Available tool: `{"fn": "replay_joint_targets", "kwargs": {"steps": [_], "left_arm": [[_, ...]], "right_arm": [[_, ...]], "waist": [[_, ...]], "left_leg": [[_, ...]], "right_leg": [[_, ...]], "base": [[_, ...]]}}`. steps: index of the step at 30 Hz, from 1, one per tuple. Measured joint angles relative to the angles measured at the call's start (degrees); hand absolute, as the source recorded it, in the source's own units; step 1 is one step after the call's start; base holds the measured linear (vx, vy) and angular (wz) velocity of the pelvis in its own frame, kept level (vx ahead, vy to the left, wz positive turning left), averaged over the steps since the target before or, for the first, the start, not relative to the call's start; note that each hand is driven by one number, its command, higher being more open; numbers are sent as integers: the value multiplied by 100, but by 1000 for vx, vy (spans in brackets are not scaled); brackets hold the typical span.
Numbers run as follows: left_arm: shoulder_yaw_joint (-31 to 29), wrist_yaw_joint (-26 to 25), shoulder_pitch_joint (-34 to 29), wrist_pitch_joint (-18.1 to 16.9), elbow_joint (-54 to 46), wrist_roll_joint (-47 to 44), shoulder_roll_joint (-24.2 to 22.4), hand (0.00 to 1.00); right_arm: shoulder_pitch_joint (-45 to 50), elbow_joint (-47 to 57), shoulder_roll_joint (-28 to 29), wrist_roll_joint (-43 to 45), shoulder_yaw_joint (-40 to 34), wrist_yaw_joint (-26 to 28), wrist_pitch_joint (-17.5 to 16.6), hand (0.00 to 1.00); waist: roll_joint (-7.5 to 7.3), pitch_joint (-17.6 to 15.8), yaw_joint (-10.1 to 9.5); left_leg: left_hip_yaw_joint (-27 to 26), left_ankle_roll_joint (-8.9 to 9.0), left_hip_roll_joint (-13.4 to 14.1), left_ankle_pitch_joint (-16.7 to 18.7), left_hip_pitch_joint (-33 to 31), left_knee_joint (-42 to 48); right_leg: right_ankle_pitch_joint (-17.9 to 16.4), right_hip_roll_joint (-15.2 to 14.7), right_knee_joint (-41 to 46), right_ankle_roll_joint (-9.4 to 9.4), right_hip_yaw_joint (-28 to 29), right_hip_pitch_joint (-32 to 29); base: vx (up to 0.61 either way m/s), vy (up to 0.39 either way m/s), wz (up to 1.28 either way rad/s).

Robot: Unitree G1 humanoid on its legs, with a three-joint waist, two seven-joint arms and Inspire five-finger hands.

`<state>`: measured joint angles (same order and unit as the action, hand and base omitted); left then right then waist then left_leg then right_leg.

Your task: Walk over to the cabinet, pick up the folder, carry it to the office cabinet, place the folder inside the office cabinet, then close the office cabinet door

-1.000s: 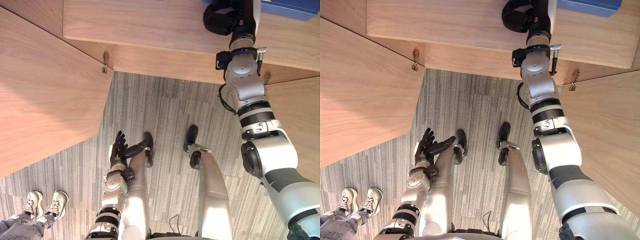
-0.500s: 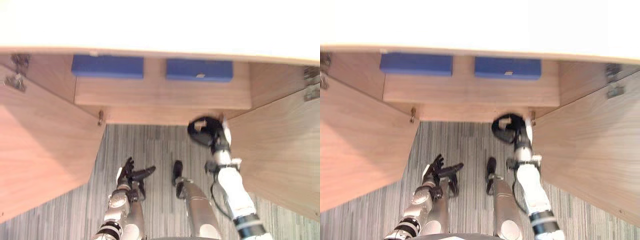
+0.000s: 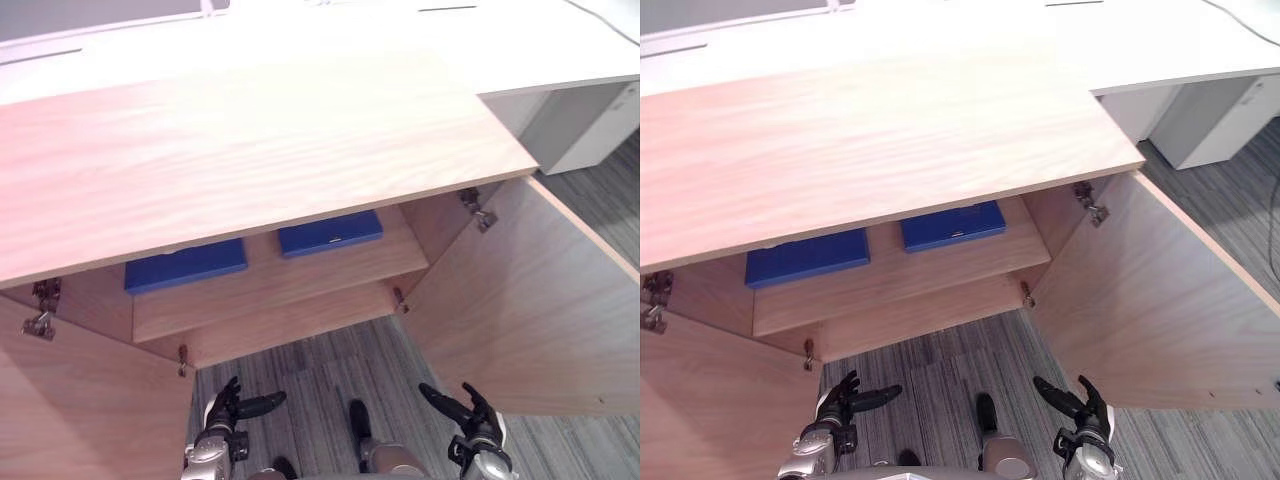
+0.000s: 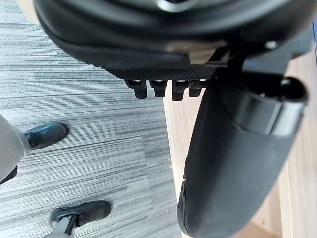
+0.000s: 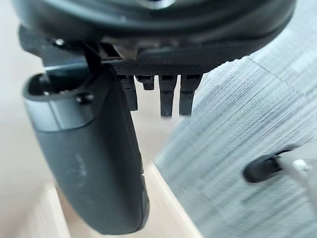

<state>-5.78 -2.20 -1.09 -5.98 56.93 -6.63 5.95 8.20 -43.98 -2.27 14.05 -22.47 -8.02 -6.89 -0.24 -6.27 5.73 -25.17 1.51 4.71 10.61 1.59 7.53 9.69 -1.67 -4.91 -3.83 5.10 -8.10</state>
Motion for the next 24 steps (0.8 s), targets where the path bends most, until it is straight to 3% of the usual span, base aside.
{"fn": "replay_joint_targets", "kwargs": {"steps": [7,12,14,19,21,24], "left_arm": [[-195,5,-367,57,26,105,-60,100],[-288,47,-456,34,23,114,-72,100],[-286,95,-450,-2,18,118,-115,100],[-261,116,-457,-33,18,117,-87,100],[-120,135,-472,-59,32,123,-27,100],[45,198,-479,-87,52,223,-17,100]], "right_arm": [[57,1234,-18,513,-1160,-296,-21,100],[-578,1368,-687,731,-1618,-489,-166,100],[-827,1363,-1060,765,-1719,-555,-248,100],[-1389,848,-1806,959,-1455,-516,-287,100],[-1633,454,-2221,1107,-862,-257,-280,100],[-1784,342,-2416,1183,-368,-36,-274,100]], "waist": [[45,72,207],[120,69,291],[249,64,308],[414,42,296],[456,29,282],[495,5,244]], "left_leg": [[-570,43,-98,139,170,-13],[-557,-40,-166,254,206,7],[-557,-38,-180,296,178,23],[-530,-46,-217,317,25,53],[-482,-48,-229,317,-63,55],[-256,-61,-258,325,-109,55]], "right_leg": [[141,146,-5,-9,789,-208],[245,224,0,-26,1241,-374],[238,223,-9,-17,1287,-415],[235,200,-23,-16,1305,-563],[244,179,-20,-28,1313,-653],[274,197,-4,-69,1303,-695]], "base": [[-69,-9,-56],[-2,-18,-53],[-10,-24,-9],[-3,-5,-1],[0,0,0],[51,-28,-1]]}}
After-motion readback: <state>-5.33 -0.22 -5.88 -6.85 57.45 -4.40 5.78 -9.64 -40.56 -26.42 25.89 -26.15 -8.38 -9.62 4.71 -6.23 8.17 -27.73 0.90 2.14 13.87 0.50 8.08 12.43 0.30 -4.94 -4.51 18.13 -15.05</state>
